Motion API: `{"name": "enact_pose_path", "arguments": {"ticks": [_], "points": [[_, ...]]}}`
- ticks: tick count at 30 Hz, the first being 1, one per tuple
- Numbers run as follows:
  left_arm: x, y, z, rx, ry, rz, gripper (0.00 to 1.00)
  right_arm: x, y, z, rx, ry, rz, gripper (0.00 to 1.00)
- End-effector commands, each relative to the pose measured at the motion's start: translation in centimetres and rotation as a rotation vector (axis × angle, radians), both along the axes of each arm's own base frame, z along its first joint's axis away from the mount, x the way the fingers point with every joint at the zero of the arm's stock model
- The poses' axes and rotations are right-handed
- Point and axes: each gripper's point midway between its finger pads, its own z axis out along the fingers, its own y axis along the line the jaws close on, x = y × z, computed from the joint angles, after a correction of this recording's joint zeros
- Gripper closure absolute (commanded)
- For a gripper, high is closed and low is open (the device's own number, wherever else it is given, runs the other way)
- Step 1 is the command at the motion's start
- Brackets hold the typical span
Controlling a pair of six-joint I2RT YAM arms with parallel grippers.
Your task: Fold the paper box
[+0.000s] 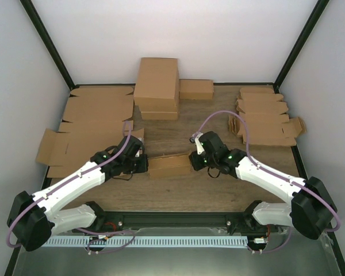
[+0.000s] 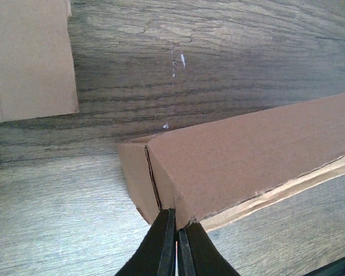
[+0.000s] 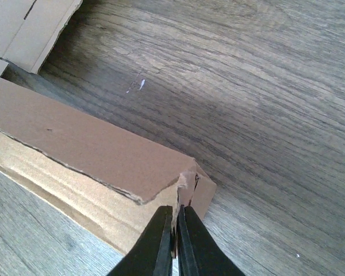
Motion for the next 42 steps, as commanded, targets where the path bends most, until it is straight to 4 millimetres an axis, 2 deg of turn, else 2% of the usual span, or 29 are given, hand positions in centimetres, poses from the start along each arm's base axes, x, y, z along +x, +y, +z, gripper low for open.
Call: {"name": "enact_pose_path", "arguments": {"ticks": [1, 5, 11, 23, 28, 39, 42], "points": [[-0.2, 0.1, -0.5, 0.023, 0.021, 0.005, 0.96, 0.5, 1.0, 3.2, 0.052, -0.031, -0.001, 0.95], [-0.2, -0.1, -0.8, 0.024, 0.025, 0.013, 0.96, 0.4, 0.7, 2.8, 0.017, 0.022, -0.026, 0.92], [0.0, -0.2, -0.4, 0.018, 0.004, 0.03, 0.96, 0.1, 0.3, 2.3, 0.01, 0.084, -0.077, 0.92], [0.0, -0.4, -0.2, 0.015, -0.004, 0.031, 0.96, 0.3, -0.1, 1.4, -0.006, 0.089, -0.102, 0.92], [-0.1, -0.4, -0.2, 0.016, -0.006, 0.032, 0.96, 0.3, -0.5, 1.0, -0.013, 0.101, -0.139, 0.99], [-0.1, -0.6, 0.2, 0.014, -0.023, 0.043, 0.96, -0.3, -0.3, 1.0, 0.023, 0.126, -0.138, 0.99], [-0.2, -0.7, 0.2, 0.015, -0.029, 0.039, 0.96, -0.1, -0.6, 1.1, 0.018, 0.102, -0.151, 0.9]]}}
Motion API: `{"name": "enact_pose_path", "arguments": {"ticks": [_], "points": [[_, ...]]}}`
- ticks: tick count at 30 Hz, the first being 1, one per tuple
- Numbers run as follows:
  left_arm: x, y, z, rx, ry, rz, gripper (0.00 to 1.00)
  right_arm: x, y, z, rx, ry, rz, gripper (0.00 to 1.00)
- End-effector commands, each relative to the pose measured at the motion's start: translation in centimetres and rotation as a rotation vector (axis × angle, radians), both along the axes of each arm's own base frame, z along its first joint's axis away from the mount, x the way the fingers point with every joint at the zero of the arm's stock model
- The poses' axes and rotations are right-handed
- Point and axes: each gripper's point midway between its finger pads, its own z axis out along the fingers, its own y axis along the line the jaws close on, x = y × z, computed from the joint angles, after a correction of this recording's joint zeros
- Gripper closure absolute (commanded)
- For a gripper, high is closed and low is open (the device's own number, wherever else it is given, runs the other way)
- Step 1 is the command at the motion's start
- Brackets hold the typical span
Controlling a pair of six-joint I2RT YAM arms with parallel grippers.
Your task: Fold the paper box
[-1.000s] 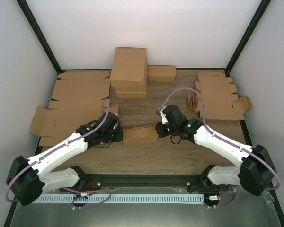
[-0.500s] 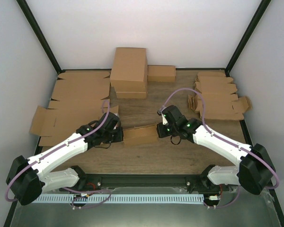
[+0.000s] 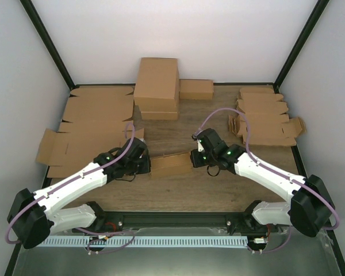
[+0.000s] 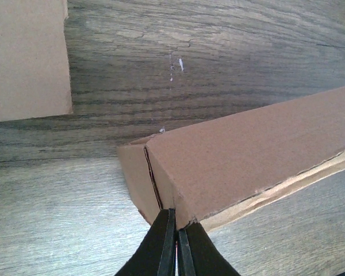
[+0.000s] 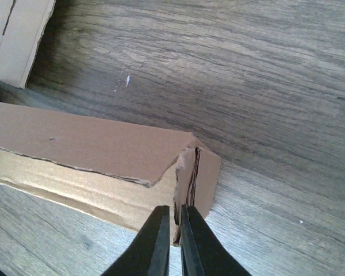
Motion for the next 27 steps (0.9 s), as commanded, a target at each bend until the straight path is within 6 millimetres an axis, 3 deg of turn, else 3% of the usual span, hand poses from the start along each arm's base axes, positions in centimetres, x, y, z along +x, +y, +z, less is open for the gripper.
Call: {"name": "enact_pose_path", "arguments": {"ticks": [1, 13, 20, 27], "points": [[-0.3, -0.1, 0.3, -0.003, -0.003, 0.006, 0.96, 0.1, -0.2, 0.5, 0.012, -0.034, -0.017, 0.89], [-0.3, 0.1, 0.4, 0.017, -0.002, 0.006, 0.96, 1.5, 0.2, 0.8, -0.013, -0.082, -0.019, 0.84], [-0.3, -0.2, 0.5, 0.01, -0.007, 0.006, 0.96, 1.0, 0.7, 0.5, -0.008, -0.062, 0.025, 0.99], [-0.4, -0.4, 0.5, 0.012, -0.02, 0.027, 0.96, 0.0, 0.0, -0.5, -0.036, -0.04, 0.013, 0.99]]}}
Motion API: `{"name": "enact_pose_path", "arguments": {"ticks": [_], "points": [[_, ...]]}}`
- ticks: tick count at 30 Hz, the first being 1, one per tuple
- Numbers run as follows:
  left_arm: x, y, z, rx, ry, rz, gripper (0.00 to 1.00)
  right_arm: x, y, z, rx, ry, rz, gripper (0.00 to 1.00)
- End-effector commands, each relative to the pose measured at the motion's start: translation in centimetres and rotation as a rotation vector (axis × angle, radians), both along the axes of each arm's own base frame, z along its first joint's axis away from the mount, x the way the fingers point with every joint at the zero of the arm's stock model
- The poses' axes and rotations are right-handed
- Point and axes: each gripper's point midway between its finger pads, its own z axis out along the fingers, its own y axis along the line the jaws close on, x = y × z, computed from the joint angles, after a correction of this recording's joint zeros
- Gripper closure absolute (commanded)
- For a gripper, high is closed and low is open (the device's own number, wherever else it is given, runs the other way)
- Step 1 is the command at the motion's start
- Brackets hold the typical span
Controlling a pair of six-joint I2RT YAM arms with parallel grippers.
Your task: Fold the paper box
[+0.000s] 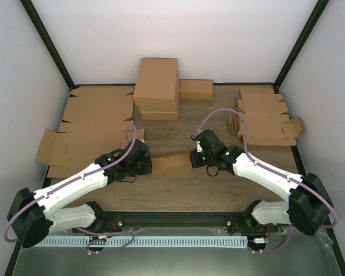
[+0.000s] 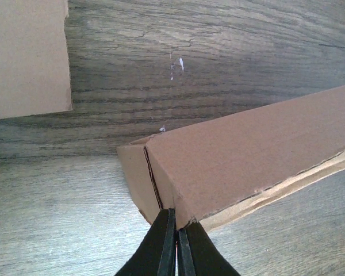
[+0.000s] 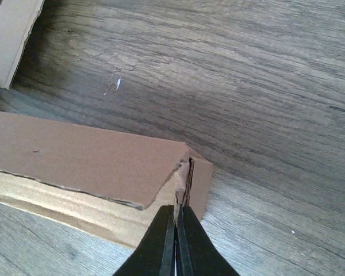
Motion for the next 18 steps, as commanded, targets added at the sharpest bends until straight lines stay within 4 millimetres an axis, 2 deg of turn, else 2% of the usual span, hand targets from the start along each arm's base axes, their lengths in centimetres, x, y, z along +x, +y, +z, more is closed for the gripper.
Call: {"name": "enact_pose_path", "arguments": {"ticks": [1, 12, 18], "points": [[-0.1, -0.1, 0.5, -0.001, -0.01, 0.027, 0.96, -0.7, 0.1, 0.1, -0.016, -0.008, -0.002, 0.99], [-0.6, -0.4, 0.3, -0.002, -0.032, 0.04, 0.96, -1.9, -1.0, -2.0, -0.074, 0.006, -0.054, 0.99], [-1.2, -0.6, -0.5, -0.015, -0.029, 0.038, 0.96, -2.3, -0.9, -2.1, -0.04, 0.006, -0.044, 0.98]]}}
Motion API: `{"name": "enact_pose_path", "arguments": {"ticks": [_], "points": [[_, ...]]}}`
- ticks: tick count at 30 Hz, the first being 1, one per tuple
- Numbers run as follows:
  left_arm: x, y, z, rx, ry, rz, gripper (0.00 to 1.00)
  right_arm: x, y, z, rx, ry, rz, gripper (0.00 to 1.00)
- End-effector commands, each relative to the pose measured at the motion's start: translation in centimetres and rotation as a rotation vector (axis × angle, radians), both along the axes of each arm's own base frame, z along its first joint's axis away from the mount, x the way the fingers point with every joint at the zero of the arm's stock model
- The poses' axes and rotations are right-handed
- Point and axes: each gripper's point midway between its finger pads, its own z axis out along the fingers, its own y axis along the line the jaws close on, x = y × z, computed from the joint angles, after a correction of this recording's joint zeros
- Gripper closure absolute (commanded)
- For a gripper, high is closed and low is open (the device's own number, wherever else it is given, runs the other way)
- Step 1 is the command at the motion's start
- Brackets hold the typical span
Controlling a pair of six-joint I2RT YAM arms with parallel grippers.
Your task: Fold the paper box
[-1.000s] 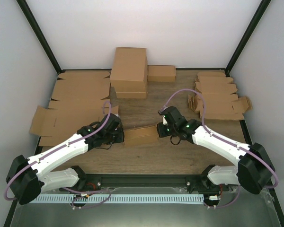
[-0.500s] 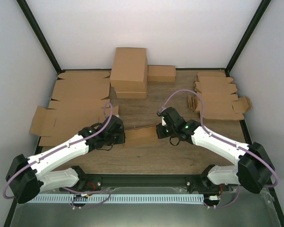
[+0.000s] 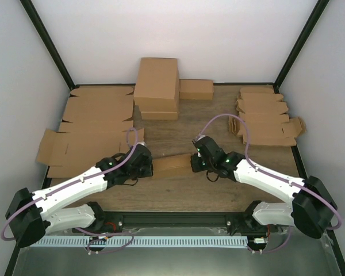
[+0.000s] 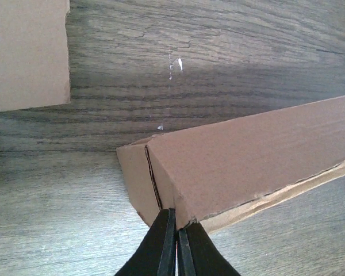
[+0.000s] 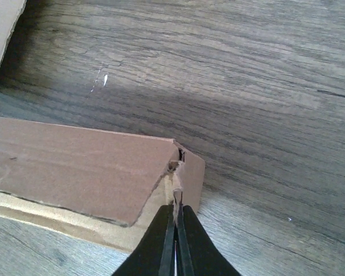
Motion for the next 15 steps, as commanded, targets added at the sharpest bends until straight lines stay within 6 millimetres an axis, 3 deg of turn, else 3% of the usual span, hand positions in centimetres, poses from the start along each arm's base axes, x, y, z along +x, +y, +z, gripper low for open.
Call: {"name": "enact_pose_path", "arguments": {"ticks": [1, 4, 8, 15], "points": [[-0.5, -0.3, -0.6, -0.023, 0.005, 0.005, 0.96, -1.3, -0.5, -0.8, -0.017, 0.035, 0.011, 0.97], [-0.5, -0.3, -0.3, -0.023, 0.002, 0.002, 0.92, -1.1, -0.4, 1.2, 0.013, -0.004, 0.015, 0.9], [-0.3, -0.3, 2.0, -0.048, -0.033, -0.005, 0.74, -1.0, -0.3, 5.0, 0.076, -0.08, 0.027, 0.72], [-0.6, -1.0, 5.3, -0.095, -0.049, -0.054, 0.56, -0.9, 0.3, 7.4, 0.115, -0.088, 0.066, 0.52]]}}
